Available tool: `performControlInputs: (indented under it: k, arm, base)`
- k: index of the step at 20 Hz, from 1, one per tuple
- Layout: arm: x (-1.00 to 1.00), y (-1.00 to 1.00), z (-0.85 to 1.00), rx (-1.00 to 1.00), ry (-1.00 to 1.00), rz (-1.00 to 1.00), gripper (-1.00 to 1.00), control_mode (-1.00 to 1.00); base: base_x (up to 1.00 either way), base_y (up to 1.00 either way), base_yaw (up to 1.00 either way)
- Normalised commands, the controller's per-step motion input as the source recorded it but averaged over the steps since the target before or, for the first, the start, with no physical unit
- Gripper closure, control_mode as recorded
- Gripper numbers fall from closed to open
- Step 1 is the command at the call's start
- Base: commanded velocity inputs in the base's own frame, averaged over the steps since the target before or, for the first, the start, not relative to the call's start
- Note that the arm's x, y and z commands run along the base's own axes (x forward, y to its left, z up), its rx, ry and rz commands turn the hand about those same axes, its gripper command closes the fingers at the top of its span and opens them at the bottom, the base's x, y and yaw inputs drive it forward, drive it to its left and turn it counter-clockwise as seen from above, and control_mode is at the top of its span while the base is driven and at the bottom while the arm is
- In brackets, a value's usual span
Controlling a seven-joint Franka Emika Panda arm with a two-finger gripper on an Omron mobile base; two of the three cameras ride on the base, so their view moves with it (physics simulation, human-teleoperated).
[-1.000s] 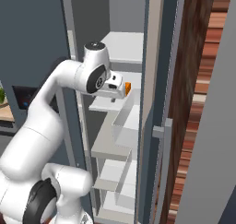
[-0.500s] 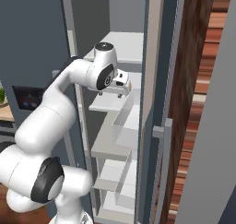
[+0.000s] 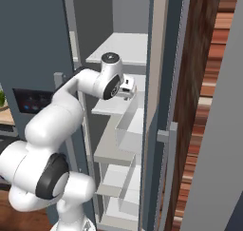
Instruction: Pick the cheese from the fridge and the cheese grater from the cabinet and place them next to the salad bowl.
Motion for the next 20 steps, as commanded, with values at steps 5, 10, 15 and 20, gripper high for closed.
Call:
performControlInputs:
  k: [5, 10, 15, 20]
  arm:
    - [0.32, 0.0, -0.05, 0.0, -0.03, 0.02, -1.0, -1.0]
    - [0.35, 0.0, 0.0, 0.0, 0.0, 0.07, -1.0, -1.0]
    - [0.38, 0.0, 0.0, 0.0, 0.0, 0.07, -1.0, -1.0]
    - [0.32, 0.0, -0.09, 0.0, 0.0, 0.04, -1.0, -1.0]
  base:
    - [0.0, 0.0, 0.0]
    - [0.0, 0.0, 0.0]
    - [0.0, 0.0, 0.0]
    - [0.0, 0.0, 0.0]
